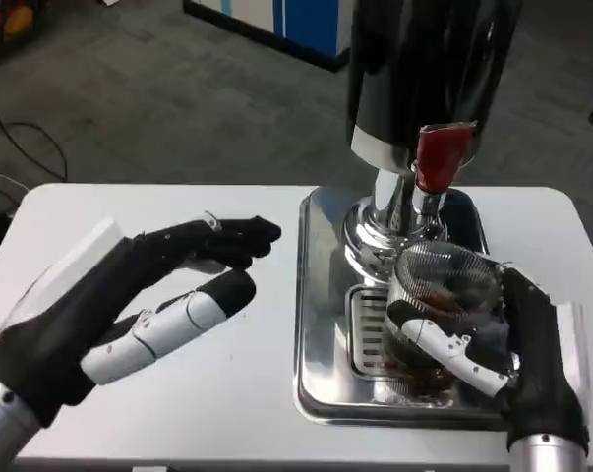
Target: Grasp the cup under the faucet to collect the drink, then remove the cup.
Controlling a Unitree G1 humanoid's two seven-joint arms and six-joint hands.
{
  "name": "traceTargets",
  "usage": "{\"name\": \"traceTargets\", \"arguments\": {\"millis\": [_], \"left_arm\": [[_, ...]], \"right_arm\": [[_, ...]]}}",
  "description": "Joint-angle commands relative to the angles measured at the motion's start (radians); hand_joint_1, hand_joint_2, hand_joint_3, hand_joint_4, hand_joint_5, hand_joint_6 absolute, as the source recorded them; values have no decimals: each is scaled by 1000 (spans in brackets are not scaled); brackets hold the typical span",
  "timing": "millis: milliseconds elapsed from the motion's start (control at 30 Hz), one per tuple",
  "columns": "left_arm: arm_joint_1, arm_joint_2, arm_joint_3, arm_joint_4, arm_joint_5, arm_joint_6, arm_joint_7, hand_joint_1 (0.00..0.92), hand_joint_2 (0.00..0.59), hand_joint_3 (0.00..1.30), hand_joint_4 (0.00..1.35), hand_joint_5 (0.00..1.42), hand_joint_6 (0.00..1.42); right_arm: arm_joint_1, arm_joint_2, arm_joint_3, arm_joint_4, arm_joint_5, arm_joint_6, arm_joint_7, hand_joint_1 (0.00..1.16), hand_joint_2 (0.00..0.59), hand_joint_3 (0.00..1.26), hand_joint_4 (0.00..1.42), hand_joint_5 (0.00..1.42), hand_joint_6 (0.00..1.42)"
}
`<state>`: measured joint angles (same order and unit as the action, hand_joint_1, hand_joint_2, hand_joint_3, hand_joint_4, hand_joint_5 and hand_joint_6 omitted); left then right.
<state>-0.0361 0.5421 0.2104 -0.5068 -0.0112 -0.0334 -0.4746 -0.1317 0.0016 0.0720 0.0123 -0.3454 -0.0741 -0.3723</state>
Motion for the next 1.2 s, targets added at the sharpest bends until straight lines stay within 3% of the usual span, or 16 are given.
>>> {"name": "traceTargets", "arguments": {"millis": [33, 367, 767, 1033, 1200], "left_arm": [[-36, 2, -21, 22, 8, -6, 9, 0, 122, 329, 304, 311, 296], [-76, -2, -47, 52, 23, -15, 16, 0, 127, 322, 294, 311, 283], [-91, -1, -76, 74, 44, -25, 19, 0, 124, 296, 266, 287, 275], [-76, 15, -81, 62, 77, -42, 8, 0, 123, 287, 261, 285, 274], [-64, 33, -84, 47, 101, -58, 1, 0, 114, 247, 190, 232, 252]], "right_arm": [[31, -23, -14, -65, 24, -27, 47, 866, 151, 871, 1070, 1424, 1408], [105, -66, -48, -164, 69, -38, 147, 865, 151, 899, 1093, 1424, 1424], [212, -83, -65, -305, 113, -38, 234, 865, 151, 925, 1128, 1424, 1424], [286, -89, -69, -445, 160, -15, 300, 854, 151, 937, 1130, 1424, 1424], [330, -106, -89, -517, 188, 5, 352, 854, 159, 941, 1143, 1424, 1424]]}}
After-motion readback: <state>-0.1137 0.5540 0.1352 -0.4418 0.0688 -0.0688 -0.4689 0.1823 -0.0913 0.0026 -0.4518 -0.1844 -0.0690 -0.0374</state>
